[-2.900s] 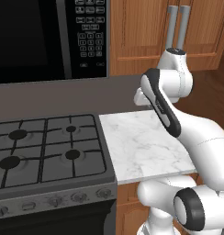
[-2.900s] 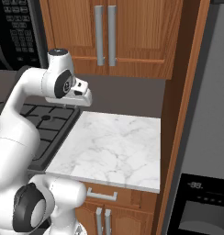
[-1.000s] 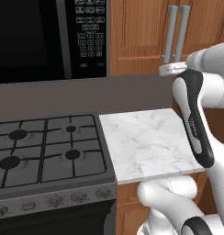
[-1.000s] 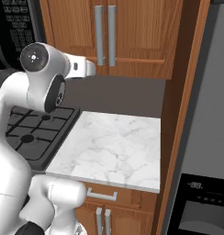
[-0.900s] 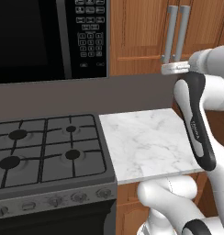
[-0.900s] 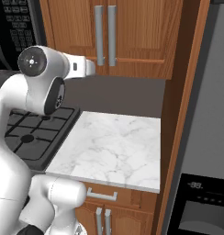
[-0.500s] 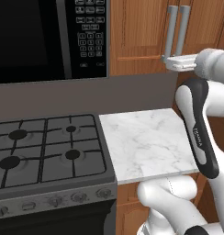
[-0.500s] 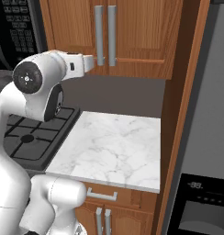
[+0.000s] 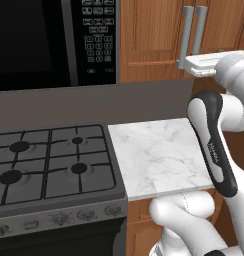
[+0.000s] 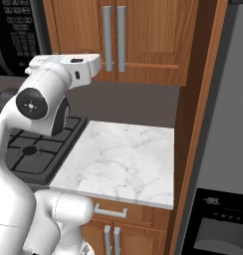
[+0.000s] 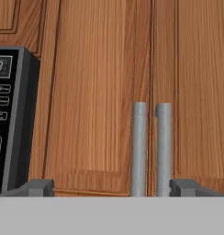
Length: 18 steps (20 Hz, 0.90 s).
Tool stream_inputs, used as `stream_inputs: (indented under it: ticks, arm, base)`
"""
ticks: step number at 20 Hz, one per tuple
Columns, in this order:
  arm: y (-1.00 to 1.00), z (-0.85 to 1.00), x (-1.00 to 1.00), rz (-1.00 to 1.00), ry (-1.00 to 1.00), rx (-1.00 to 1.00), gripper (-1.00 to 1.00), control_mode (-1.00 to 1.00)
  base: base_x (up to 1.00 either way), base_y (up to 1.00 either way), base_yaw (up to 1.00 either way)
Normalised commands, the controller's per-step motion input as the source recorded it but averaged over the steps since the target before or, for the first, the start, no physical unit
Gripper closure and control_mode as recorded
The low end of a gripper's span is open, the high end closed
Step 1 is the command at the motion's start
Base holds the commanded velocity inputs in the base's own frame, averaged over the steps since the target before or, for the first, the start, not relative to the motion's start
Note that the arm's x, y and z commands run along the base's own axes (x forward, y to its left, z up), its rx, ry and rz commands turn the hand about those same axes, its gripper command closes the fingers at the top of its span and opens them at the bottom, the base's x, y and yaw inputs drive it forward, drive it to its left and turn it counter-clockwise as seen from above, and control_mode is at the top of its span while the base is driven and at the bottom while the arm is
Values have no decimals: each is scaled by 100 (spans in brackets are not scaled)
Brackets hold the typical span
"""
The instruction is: Get the candle and the liquor from the cabinet and move them to the dining counter.
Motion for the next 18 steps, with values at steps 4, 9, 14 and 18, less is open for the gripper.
stream_inputs:
  ticks: [4, 9, 14, 18]
  arm:
    - [0, 6, 0, -4, -14, 2, -100, -100]
    - [-5, 5, 5, 0, -5, 0, -100, -100]
    - [-25, 0, 14, 0, -2, 0, -100, -100]
    - [-27, -2, 36, 0, 0, 0, -100, -100]
  base:
    - [0, 0, 0]
    - [0, 0, 0]
    - [0, 0, 0]
    - [0, 0, 0]
